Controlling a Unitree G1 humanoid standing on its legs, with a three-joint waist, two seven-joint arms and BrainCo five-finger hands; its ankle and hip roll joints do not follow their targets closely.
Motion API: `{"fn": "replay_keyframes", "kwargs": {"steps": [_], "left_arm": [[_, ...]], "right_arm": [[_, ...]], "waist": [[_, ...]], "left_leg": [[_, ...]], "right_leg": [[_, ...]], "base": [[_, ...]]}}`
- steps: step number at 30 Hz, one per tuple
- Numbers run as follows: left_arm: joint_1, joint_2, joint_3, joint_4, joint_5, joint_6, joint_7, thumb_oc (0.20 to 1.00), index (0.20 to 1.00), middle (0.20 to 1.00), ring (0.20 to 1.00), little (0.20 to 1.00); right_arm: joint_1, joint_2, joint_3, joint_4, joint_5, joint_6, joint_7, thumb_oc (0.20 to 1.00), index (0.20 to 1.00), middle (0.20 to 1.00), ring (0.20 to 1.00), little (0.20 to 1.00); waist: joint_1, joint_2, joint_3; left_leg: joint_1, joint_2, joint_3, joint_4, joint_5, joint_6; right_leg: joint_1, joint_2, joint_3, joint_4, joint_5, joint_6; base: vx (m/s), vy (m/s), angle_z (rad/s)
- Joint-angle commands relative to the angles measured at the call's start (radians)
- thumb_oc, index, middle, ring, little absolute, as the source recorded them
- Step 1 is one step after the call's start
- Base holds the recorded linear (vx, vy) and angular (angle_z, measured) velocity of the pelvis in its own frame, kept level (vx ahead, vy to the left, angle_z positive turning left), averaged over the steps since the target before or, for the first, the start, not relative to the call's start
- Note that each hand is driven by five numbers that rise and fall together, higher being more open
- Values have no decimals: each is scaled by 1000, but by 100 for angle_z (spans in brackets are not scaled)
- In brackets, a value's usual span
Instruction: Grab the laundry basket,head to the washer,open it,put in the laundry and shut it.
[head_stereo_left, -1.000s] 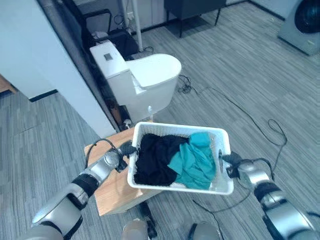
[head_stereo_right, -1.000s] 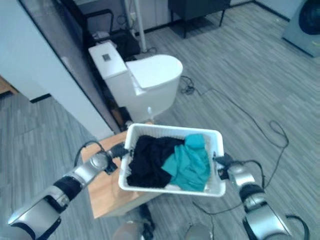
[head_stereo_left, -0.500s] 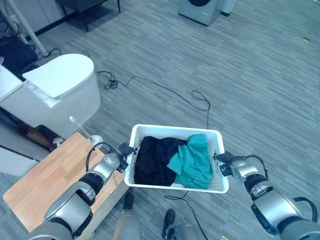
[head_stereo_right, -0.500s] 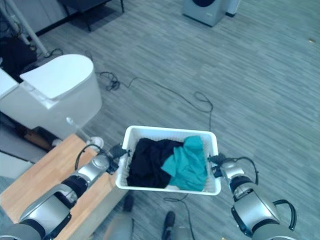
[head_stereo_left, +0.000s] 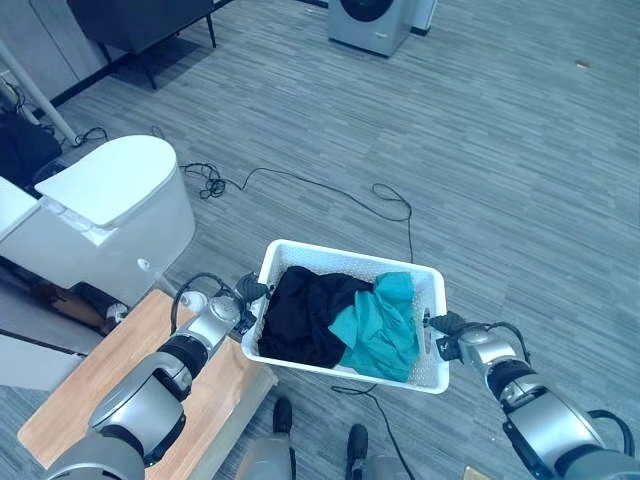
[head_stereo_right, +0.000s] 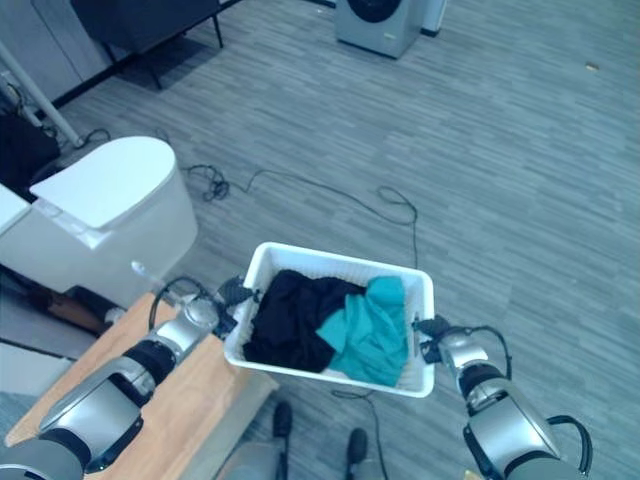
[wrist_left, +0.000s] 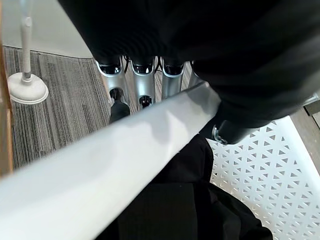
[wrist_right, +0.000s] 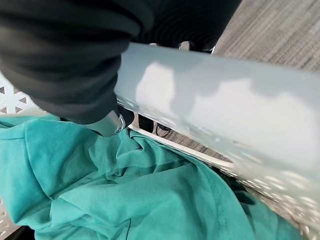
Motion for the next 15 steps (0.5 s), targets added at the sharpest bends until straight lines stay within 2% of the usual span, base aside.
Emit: {"fn": "replay_keyframes", "kwargs": {"steps": [1,5,8,9,10,11,13,14,15], "left_arm": [[-98,-22,26,92,24,-62,18,200,200,200,200,200],[-110,-37,21,122,21,-65,17,200,200,200,200,200],[-127,-42,-1,127,17,-62,7,200,200,200,200,200],[-134,-41,-5,126,17,-60,5,200,200,200,200,200],[-141,-43,-8,129,18,-56,2,200,200,200,200,200],[-155,-45,-11,140,14,-52,4,200,200,200,200,200],[-160,-50,-14,151,6,-54,5,200,200,200,200,200],[-168,-44,-6,154,-12,-55,17,200,200,200,200,200],[-148,-26,10,125,-19,-58,12,200,200,200,200,200]], "right_arm": [[-84,-54,-18,-10,33,-71,53,200,200,200,200,200],[-94,-71,-21,12,32,-75,53,200,200,200,200,200],[-80,-106,-29,-7,42,-81,48,200,200,200,200,200],[-74,-112,-29,-18,49,-85,47,200,200,200,200,200],[-71,-118,-29,-30,58,-86,45,200,200,200,200,200],[-71,-123,-20,-52,67,-88,47,200,200,200,200,200],[-76,-124,-10,-55,69,-91,44,200,200,200,200,200],[-80,-126,1,-56,72,-87,41,200,200,200,200,200],[-66,-116,5,-68,69,-90,50,200,200,200,200,200]], "waist": [[13,-13,-38],[2,-10,-37],[-28,-25,-23],[-31,-34,-18],[-28,-46,-1],[-26,-55,25],[-27,-55,34],[-11,-53,45],[20,-48,35]], "left_leg": [[8,-7,5,91,-120,5],[12,13,8,92,-112,-6],[-15,70,-2,139,-94,-38],[-42,86,-9,187,-93,-42],[-90,101,-23,275,-59,-47],[-154,106,-65,401,-32,-30],[-186,104,-74,454,-29,-21],[-236,21,-91,436,-71,3],[-247,-72,-123,328,-77,7]], "right_leg": [[-32,-24,-16,92,-75,43],[-29,-10,-13,94,-84,32],[-33,30,1,106,-106,2],[-27,42,3,102,-108,-6],[-20,50,8,102,-104,-16],[-19,67,18,106,-98,-30],[-19,73,13,105,-99,-34],[-12,79,23,104,-109,-30],[12,102,52,107,-128,-21]], "base": [[5,-40,2],[12,-122,0],[-4,-250,0],[-28,-308,3],[-38,-384,5],[-32,-286,4],[36,-166,-3],[272,-102,21],[390,-42,14]]}}
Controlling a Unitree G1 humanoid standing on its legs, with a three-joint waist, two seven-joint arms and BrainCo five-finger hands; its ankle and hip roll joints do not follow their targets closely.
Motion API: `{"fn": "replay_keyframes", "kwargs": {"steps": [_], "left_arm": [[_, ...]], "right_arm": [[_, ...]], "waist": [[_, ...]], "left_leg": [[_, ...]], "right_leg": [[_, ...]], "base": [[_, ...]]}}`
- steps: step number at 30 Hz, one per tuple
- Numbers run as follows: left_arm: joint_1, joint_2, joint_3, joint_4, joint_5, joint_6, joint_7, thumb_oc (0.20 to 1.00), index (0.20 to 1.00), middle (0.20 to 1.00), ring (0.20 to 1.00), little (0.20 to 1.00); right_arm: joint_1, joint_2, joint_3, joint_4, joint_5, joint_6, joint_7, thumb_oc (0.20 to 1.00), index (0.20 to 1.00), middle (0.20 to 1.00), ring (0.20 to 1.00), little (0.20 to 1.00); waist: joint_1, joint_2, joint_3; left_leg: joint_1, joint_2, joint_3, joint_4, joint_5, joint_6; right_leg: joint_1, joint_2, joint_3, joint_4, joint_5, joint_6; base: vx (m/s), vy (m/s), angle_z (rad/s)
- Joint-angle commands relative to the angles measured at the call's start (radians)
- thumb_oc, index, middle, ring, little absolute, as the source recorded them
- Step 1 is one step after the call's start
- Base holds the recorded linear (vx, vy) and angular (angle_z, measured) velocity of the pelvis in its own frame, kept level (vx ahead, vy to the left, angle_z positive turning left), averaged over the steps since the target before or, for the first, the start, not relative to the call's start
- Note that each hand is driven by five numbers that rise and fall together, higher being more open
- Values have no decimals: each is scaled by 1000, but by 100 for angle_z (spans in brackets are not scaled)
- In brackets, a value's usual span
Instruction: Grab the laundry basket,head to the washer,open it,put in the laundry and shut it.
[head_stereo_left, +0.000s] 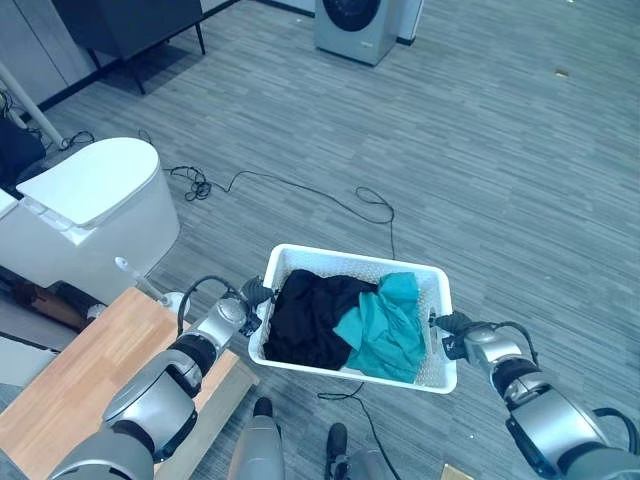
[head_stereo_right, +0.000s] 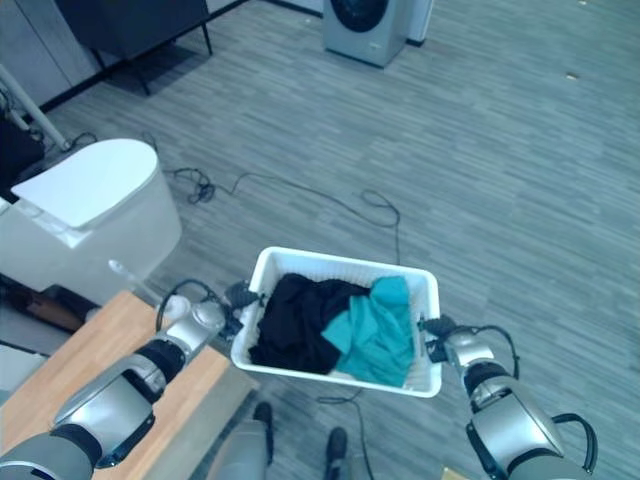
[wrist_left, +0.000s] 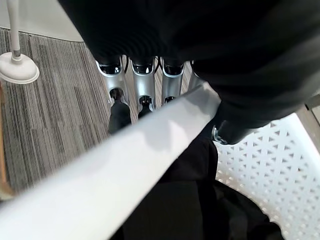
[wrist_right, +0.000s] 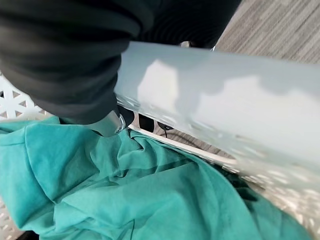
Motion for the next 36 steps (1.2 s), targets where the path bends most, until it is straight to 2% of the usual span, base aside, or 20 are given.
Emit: {"fn": "replay_keyframes", "kwargs": {"steps": [1,2,3,5,6,9,12,14,15,16,18,22,24,25,27,29,31,33,35,36], "left_arm": [[-88,48,53,-4,-19,-41,32,200,200,200,200,200],[-88,48,53,-4,-19,-41,32,200,200,200,200,200],[-62,58,64,-48,-30,-49,34,200,200,200,200,200],[-34,71,78,-60,-35,-52,30,200,200,200,200,200],[5,89,104,-105,-50,-56,31,200,200,200,200,200],[54,117,132,-155,-55,-57,38,200,200,200,200,200],[117,129,163,-191,-52,-57,36,200,200,200,200,200],[153,135,183,-203,-53,-55,34,200,200,200,200,200],[165,141,188,-219,-52,-54,33,200,200,200,200,200],[173,145,199,-224,-49,-49,36,200,200,200,200,200],[175,146,202,-220,-46,-47,35,200,200,200,200,200],[163,140,197,-203,-31,-39,27,200,200,200,200,200],[150,127,194,-196,-21,-39,24,200,200,200,200,200],[129,112,198,-193,-12,-44,28,200,200,200,200,200],[124,108,199,-191,-8,-46,27,200,200,200,200,200],[120,102,206,-183,6,-52,27,200,200,200,200,200],[125,101,207,-183,9,-52,24,200,200,200,200,200],[118,100,199,-187,3,-49,21,200,200,200,200,200],[124,91,196,-197,4,-45,19,200,200,200,200,200],[112,84,191,-182,0,-48,23,200,200,200,200,200]], "right_arm": [[-41,-77,-19,-108,62,-84,41,200,200,200,200,200],[-41,-77,-19,-108,62,-84,41,200,200,200,200,200],[-32,-64,-21,-111,63,-91,35,200,200,200,200,200],[-28,-38,-21,-94,58,-99,34,200,200,200,200,200],[-18,-17,-20,-98,48,-97,40,200,200,200,200,200],[24,18,-48,-136,36,-94,44,200,200,200,200,200],[80,38,-86,-172,31,-100,55,200,200,200,200,200],[87,56,-93,-168,21,-99,62,200,200,200,200,200],[90,55,-96,-174,15,-95,63,200,200,200,200,200],[86,59,-101,-175,10,-93,69,200,200,200,200,200],[83,58,-99,-174,9,-93,71,200,200,200,200,200],[85,21,-107,-186,17,-87,69,200,200,200,200,200],[94,-15,-118,-211,29,-78,68,200,200,200,200,200],[98,-48,-127,-246,36,-74,68,200,200,200,200,200],[100,-58,-131,-262,38,-73,67,200,200,200,200,200],[105,-69,-141,-283,42,-76,71,200,200,200,200,200],[112,-74,-148,-286,44,-76,74,200,200,200,200,200],[128,-99,-158,-298,53,-66,81,200,200,200,200,200],[152,-122,-175,-329,48,-59,84,200,200,200,200,200],[153,-128,-175,-329,62,-65,83,200,200,200,200,200]], "waist": [[58,12,-8],[59,12,-7],[91,21,-16],[128,16,-22],[146,19,-45],[166,-9,-83],[173,-53,-112],[171,-47,-122],[164,-39,-116],[147,-9,-111],[135,11,-105],[62,46,-92],[16,38,-83],[-12,28,-80],[-21,37,-76],[-41,38,-84],[-49,38,-93],[-69,24,-125],[-89,38,-151],[-101,46,-168]], "left_leg": [[32,-126,-20,-241,-73,61],[33,-126,-20,-242,-73,61],[-14,-105,23,-357,-25,52],[-25,-106,51,-444,-15,47],[-10,-86,123,-471,-17,56],[9,-101,131,-376,12,80],[59,-151,148,-350,-45,122],[103,-162,151,-361,-83,153],[131,-165,144,-367,-98,166],[198,-158,125,-386,-127,190],[239,-153,106,-402,-137,195],[336,-159,23,-392,-190,184],[386,-185,-28,-364,-251,173],[435,-204,-64,-347,-304,163],[459,-201,-74,-339,-326,160],[543,-192,-80,-330,-369,143],[575,-186,-87,-326,-378,137],[626,-179,-107,-320,-396,126],[663,-137,-112,-305,-401,106],[674,-104,-105,-281,-359,80]], "right_leg": [[103,29,63,-38,-67,111],[104,29,63,-38,-67,111],[137,41,67,-37,-94,109],[182,47,93,-24,-133,109],[221,49,105,-17,-162,114],[251,24,116,39,-162,132],[231,-23,117,182,10,221],[166,-39,106,364,164,284],[134,-50,92,445,192,300],[47,-67,69,570,183,285],[-17,-74,59,601,145,259],[-161,-51,71,410,2,193],[-195,-50,133,157,31,197],[-261,-68,190,-27,119,224],[-274,-69,177,-83,140,233],[-328,-80,78,-154,169,254],[-322,-85,55,-148,182,257],[-275,-88,67,-112,230,245],[-258,-77,57,-57,244,230],[-251,-62,44,-24,231,214]], "base": [[315,-7,-5],[379,-20,-50],[408,-8,-58],[614,35,-72],[513,72,-66],[698,149,-35],[533,142,-23],[439,164,2],[543,219,6],[395,162,9],[339,129,28],[442,4,40],[551,-118,104],[465,-80,68],[363,-52,71],[533,-97,60],[433,-113,34],[573,-202,29],[534,-209,49],[477,-248,43]]}}
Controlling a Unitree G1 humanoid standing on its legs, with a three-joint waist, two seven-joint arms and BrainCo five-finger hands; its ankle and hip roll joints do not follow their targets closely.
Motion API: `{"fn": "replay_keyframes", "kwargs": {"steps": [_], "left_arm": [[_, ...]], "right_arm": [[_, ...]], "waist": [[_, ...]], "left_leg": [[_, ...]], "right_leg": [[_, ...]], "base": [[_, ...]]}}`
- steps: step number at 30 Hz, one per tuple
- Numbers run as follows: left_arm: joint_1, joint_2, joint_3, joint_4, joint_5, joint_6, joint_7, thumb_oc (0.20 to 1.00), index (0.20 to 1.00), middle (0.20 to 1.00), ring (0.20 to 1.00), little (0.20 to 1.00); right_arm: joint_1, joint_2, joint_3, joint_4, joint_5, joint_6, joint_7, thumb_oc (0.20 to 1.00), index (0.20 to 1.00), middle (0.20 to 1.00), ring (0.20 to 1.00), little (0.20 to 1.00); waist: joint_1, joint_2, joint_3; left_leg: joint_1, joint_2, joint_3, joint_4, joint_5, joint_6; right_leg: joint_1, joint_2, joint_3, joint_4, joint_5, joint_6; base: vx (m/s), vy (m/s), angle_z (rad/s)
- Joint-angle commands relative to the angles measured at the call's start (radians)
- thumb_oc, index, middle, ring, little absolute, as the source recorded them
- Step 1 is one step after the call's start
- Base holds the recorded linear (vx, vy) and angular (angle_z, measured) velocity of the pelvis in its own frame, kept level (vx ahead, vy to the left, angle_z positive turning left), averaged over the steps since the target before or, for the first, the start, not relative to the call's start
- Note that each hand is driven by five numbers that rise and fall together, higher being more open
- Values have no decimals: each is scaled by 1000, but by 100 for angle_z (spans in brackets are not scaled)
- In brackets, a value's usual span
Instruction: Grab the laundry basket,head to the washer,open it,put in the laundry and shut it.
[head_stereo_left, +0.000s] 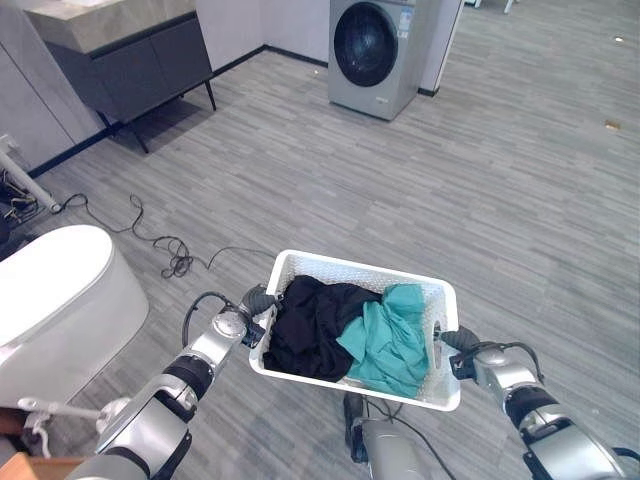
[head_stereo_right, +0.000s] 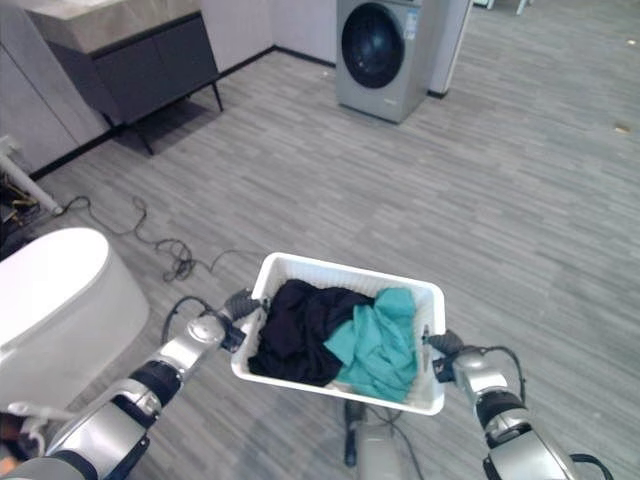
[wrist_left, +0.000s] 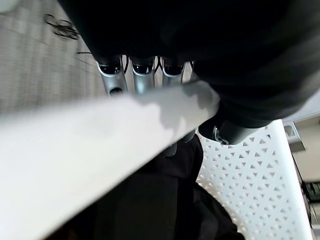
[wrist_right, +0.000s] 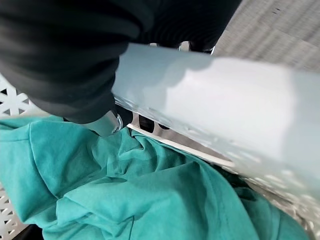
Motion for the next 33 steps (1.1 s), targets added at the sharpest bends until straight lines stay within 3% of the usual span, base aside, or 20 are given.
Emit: {"fn": "replay_keyframes", "kwargs": {"steps": [1,3,4,5,6,8,10,11,12,13,15,16,17,18,21,27,29,31,32,33], "left_arm": [[-65,75,32,21,9,-38,25,200,200,200,200,200],[-84,75,20,29,0,-29,28,200,200,200,200,200],[-85,75,19,30,0,-29,29,200,200,200,200,200],[-111,87,12,36,-2,-27,30,200,200,200,200,200],[-135,85,4,55,-4,-27,32,200,200,200,200,200],[-182,74,-22,83,-5,-21,37,200,200,200,200,200],[-224,48,-34,93,1,-19,50,200,200,200,200,200],[-224,47,-34,94,1,-19,50,200,200,200,200,200],[-231,40,-36,82,3,-22,54,200,200,200,200,200],[-230,36,-37,79,2,-24,56,200,200,200,200,200],[-220,30,-39,72,3,-27,55,200,200,200,200,200],[-220,30,-40,72,3,-27,55,200,200,200,200,200],[-197,37,-32,67,-9,-33,53,200,200,200,200,200],[-185,41,-30,61,-17,-34,51,200,200,200,200,200],[-154,59,-22,51,-37,-38,51,200,200,200,200,200],[-121,74,-10,40,-46,-43,52,200,200,200,200,200],[-119,78,-14,43,-43,-44,53,200,200,200,200,200],[-115,83,-20,42,-33,-43,52,200,200,200,200,200],[-115,83,-20,42,-33,-43,52,200,200,200,200,200],[-105,90,-16,38,-24,-41,50,200,200,200,200,200]], "right_arm": [[-27,-83,-75,-119,97,-65,64,200,200,200,200,200],[-22,-82,-85,-114,129,-72,40,200,200,200,200,200],[-22,-82,-85,-114,130,-72,40,200,200,200,200,200],[-28,-81,-83,-114,143,-76,32,200,200,200,200,200],[-34,-85,-77,-107,142,-80,25,200,200,200,200,200],[-57,-92,-66,-92,142,-79,12,200,200,200,200,200],[-66,-90,-62,-98,149,-81,-3,200,200,200,200,200],[-66,-90,-63,-98,149,-81,-3,200,200,200,200,200],[-57,-82,-58,-133,135,-84,-10,200,200,200,200,200],[-50,-76,-60,-146,132,-86,-10,200,200,200,200,200],[-38,-58,-54,-155,124,-94,-8,200,200,200,200,200],[-38,-58,-54,-156,124,-94,-8,200,200,200,200,200],[-44,-38,-40,-143,115,-107,-5,200,200,200,200,200],[-49,-25,-32,-130,113,-110,-5,200,200,200,200,200],[-66,11,-8,-99,105,-111,0,200,200,200,200,200],[-81,50,2,-56,87,-97,11,200,200,200,200,200],[-64,63,-16,-56,87,-101,15,200,200,200,200,200],[-38,77,-37,-51,86,-105,17,200,200,200,200,200],[-38,76,-37,-51,86,-105,17,200,200,200,200,200],[-15,88,-53,-44,79,-104,21,200,200,200,200,200]], "waist": [[-31,-24,-80],[-37,-41,-83],[-36,-38,-83],[-22,-52,-74],[-15,-63,-68],[1,-86,-46],[21,-102,-17],[23,-101,-15],[40,-103,-3],[48,-101,1],[73,-79,4],[73,-81,3],[110,-68,11],[128,-61,10],[160,-60,18],[195,-46,-21],[199,-66,-40],[195,-84,-51],[195,-82,-53],[185,-77,-49]], "left_leg": [[-24,-84,66,38,109,47],[-130,-5,164,249,221,42],[-135,-2,164,259,215,41],[-207,29,201,424,274,51],[-250,44,220,492,307,54],[-348,87,274,514,296,74],[-428,98,322,441,225,85],[-425,98,324,440,223,85],[-472,80,352,288,216,70],[-488,73,358,197,231,63],[-495,45,332,-15,328,34],[-493,44,332,-23,335,34],[-527,-6,258,-160,366,27],[-555,-19,222,-209,377,19],[-597,-33,163,-249,406,7],[-586,-9,163,-162,445,27],[-587,-39,170,-77,420,45],[-560,-73,188,-48,374,79],[-563,-70,188,-48,375,79],[-520,-86,213,-41,328,113]], "right_leg": [[42,-22,23,-219,157,92],[105,-25,-9,-219,113,60],[104,-22,-10,-218,113,59],[159,6,-12,-228,85,24],[187,16,-8,-238,68,8],[230,10,-12,-259,45,-4],[279,2,-15,-275,18,0],[281,2,-14,-275,18,1],[308,-7,-13,-277,-4,10],[323,-9,-13,-277,-12,13],[361,11,-4,-278,-32,19],[360,10,-4,-279,-31,18],[405,28,20,-274,-66,19],[425,42,38,-272,-84,16],[470,57,90,-242,-134,6],[546,30,158,-181,-212,24],[547,-6,164,-112,-177,52],[507,-41,159,35,-71,94],[504,-39,160,34,-68,94],[423,-66,153,231,81,133]], "base": [[431,-279,39],[300,-261,50],[326,-344,47],[303,-332,23],[370,-420,5],[211,-223,-14],[184,-89,1],[212,3,9],[220,47,-3],[318,77,4],[252,77,8],[355,86,-23],[389,76,-45],[399,77,-56],[422,92,-74],[436,217,-59],[480,272,-24],[374,223,-29],[367,283,-19],[343,301,-2]]}}
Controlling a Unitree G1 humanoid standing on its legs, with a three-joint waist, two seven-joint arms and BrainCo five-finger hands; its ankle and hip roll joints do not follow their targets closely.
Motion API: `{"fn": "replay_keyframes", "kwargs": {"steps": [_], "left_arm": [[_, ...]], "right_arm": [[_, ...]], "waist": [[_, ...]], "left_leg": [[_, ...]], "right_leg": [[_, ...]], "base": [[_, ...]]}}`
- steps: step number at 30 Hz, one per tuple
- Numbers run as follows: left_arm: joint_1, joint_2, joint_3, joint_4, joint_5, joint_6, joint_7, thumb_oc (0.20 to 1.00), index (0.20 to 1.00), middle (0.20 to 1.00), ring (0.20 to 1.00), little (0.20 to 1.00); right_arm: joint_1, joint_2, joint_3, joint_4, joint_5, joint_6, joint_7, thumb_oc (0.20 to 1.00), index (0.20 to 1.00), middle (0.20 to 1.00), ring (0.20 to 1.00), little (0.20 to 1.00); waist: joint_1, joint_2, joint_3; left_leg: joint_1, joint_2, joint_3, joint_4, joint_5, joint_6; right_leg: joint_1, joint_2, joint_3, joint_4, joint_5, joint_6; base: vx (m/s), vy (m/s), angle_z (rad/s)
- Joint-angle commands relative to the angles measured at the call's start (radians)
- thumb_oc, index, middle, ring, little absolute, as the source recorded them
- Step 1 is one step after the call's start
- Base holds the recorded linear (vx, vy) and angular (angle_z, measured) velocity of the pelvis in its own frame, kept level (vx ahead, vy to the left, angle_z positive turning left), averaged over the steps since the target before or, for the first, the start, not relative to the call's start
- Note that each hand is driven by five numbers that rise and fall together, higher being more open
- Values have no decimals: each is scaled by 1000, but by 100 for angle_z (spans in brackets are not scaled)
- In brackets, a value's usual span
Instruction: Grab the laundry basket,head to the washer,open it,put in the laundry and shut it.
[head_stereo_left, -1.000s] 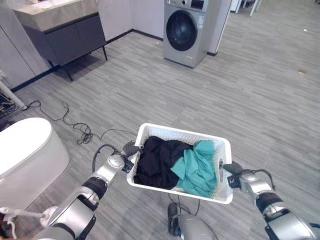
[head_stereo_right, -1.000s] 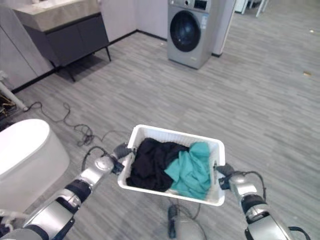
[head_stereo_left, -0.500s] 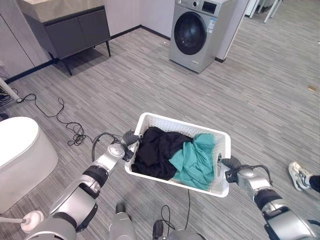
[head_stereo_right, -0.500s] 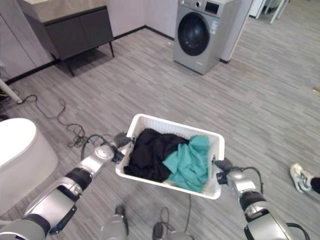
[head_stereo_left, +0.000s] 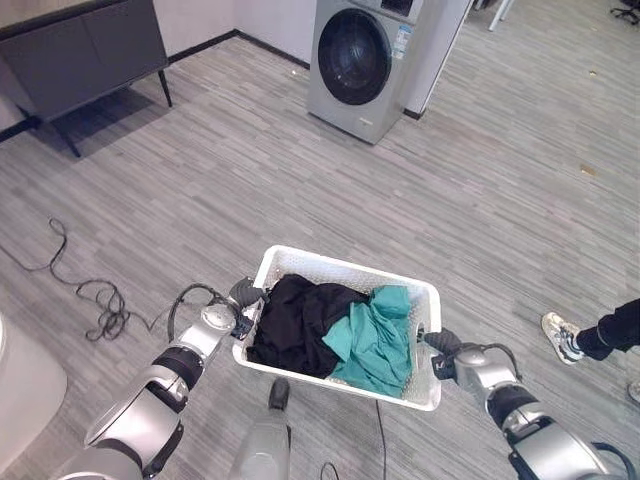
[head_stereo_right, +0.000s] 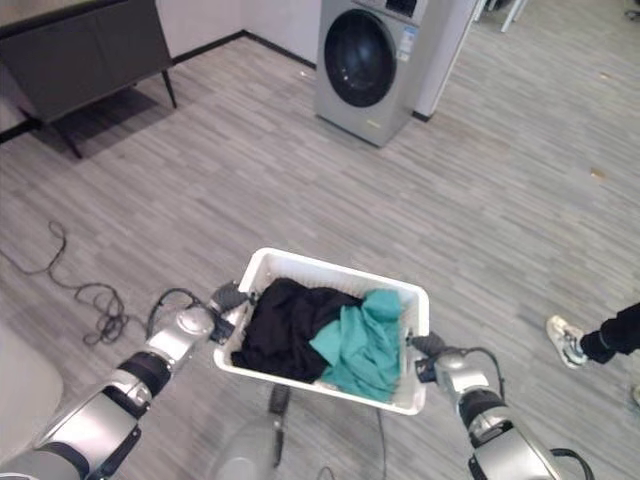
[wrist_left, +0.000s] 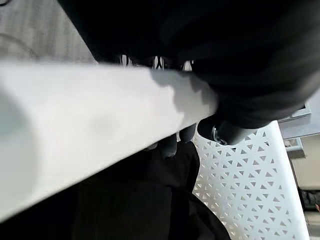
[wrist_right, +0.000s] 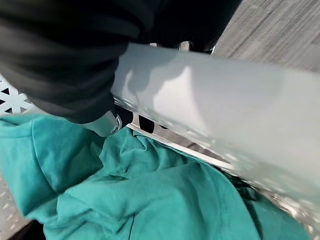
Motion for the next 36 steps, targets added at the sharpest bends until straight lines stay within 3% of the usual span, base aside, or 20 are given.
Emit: {"fn": "replay_keyframes", "kwargs": {"steps": [1,3,5,6,7,10,11,13,14,15,17,20,21,24,26,28,30,31,33,36], "left_arm": [[-57,34,-1,-22,14,-51,29,200,200,200,200,200],[-55,39,0,-23,25,-46,25,200,200,200,200,200],[-57,37,0,-21,29,-42,24,200,200,200,200,200],[-58,36,1,-17,30,-41,21,200,200,200,200,200],[-55,35,4,-14,30,-44,16,200,200,200,200,200],[-56,36,4,-7,42,-43,14,200,200,200,200,200],[-55,31,14,6,51,-48,14,200,200,200,200,200],[-59,22,23,9,70,-56,17,200,200,200,200,200],[-59,22,23,9,70,-56,17,200,200,200,200,200],[-50,8,35,9,97,-59,14,200,200,200,200,200],[-49,7,35,9,97,-59,14,200,200,200,200,200],[-17,7,43,0,114,-56,4,200,200,200,200,200],[-9,5,48,-8,113,-54,3,200,200,200,200,200],[-5,3,51,-3,106,-54,7,200,200,200,200,200],[-12,2,50,1,90,-56,13,200,200,200,200,200],[-11,20,56,-5,70,-54,11,200,200,200,200,200],[-26,37,60,-10,61,-56,16,200,200,200,200,200],[-27,37,60,-10,61,-56,16,200,200,200,200,200],[-63,28,60,-11,32,-53,31,200,200,200,200,200],[-75,24,63,-34,29,-57,45,200,200,200,200,200]], "right_arm": [[-21,-31,-72,-62,37,-105,72,200,200,200,200,200],[-3,-23,-86,-60,26,-105,75,200,200,200,200,200],[4,-22,-93,-54,25,-104,75,200,200,200,200,200],[10,-25,-98,-46,27,-104,78,200,200,200,200,200],[31,-34,-104,-42,30,-103,84,200,200,200,200,200],[44,-49,-107,-39,32,-99,87,200,200,200,200,200],[61,-63,-116,-39,40,-96,91,200,200,200,200,200],[85,-76,-139,-44,48,-96,94,200,200,200,200,200],[85,-76,-139,-44,48,-96,94,200,200,200,200,200],[111,-82,-162,-54,49,-98,103,200,200,200,200,200],[112,-83,-162,-54,49,-98,103,200,200,200,200,200],[143,-76,-172,-52,54,-95,118,200,200,200,200,200],[154,-85,-174,-60,50,-88,120,200,200,200,200,200],[156,-93,-168,-64,48,-87,122,200,200,200,200,200],[153,-101,-163,-62,61,-88,112,200,200,200,200,200],[141,-101,-157,-66,70,-96,108,200,200,200,200,200],[125,-110,-143,-86,73,-97,102,200,200,200,200,200],[125,-110,-143,-86,73,-97,102,200,200,200,200,200],[95,-124,-127,-106,77,-101,81,200,200,200,200,200],[99,-124,-119,-139,72,-102,76,200,200,200,200,200]], "waist": [[9,43,-100],[-8,72,-89],[-20,74,-84],[-35,79,-79],[-60,85,-74],[-80,75,-69],[-100,65,-64],[-124,55,-52],[-124,55,-52],[-145,70,-44],[-145,74,-43],[-161,66,-75],[-171,62,-109],[-178,71,-127],[-180,73,-142],[-158,48,-130],[-132,32,-112],[-131,32,-112],[-90,6,-76],[-56,7,-56]], "left_leg": [[-32,59,13,47,-80,-11],[43,67,40,28,-112,9],[74,59,43,17,-126,13],[107,52,39,6,-142,15],[146,42,31,-7,-162,10],[180,29,21,-9,-193,-5],[218,14,1,-13,-230,-14],[247,1,-28,6,-272,-19],[247,1,-28,6,-272,-19],[299,10,-48,27,-328,-23],[300,15,-49,29,-331,-24],[425,33,-86,19,-378,-46],[458,68,-95,29,-369,-69],[452,113,-100,95,-312,-96],[376,178,-93,283,-155,-120],[258,213,-53,514,-54,-103],[198,239,-23,637,-22,-86],[198,240,-23,637,-22,-86],[54,248,51,684,-71,-77],[-31,207,103,539,-116,-82]], "right_leg": [[-177,-50,-21,200,387,67],[-264,-119,-119,305,396,62],[-295,-152,-163,314,371,52],[-330,-158,-193,280,331,38],[-388,-132,-222,152,262,22],[-388,-115,-229,-57,237,19],[-424,-99,-171,-261,276,33],[-490,-102,-72,-382,339,62],[-490,-102,-72,-382,339,62],[-560,-117,-53,-474,377,88],[-556,-114,-56,-474,376,88],[-537,-131,-147,-452,409,96],[-511,-116,-139,-428,451,94],[-489,-86,-149,-398,453,75],[-447,-45,-166,-369,414,26],[-385,-31,-186,-369,379,-19],[-328,0,-181,-378,347,-59],[-328,0,-181,-378,347,-59],[-262,0,-185,-403,305,-68],[-213,7,-170,-411,274,-58]], "base": [[459,411,6],[263,258,3],[251,153,1],[534,187,12],[525,93,24],[333,-35,24],[501,-119,35],[416,-92,46],[539,-120,50],[397,-88,32],[352,-94,34],[701,-315,56],[691,-393,57],[411,-319,33],[387,-432,8],[292,-439,23],[227,-348,0],[202,-329,-47],[210,-281,-24],[246,-69,-25]]}}
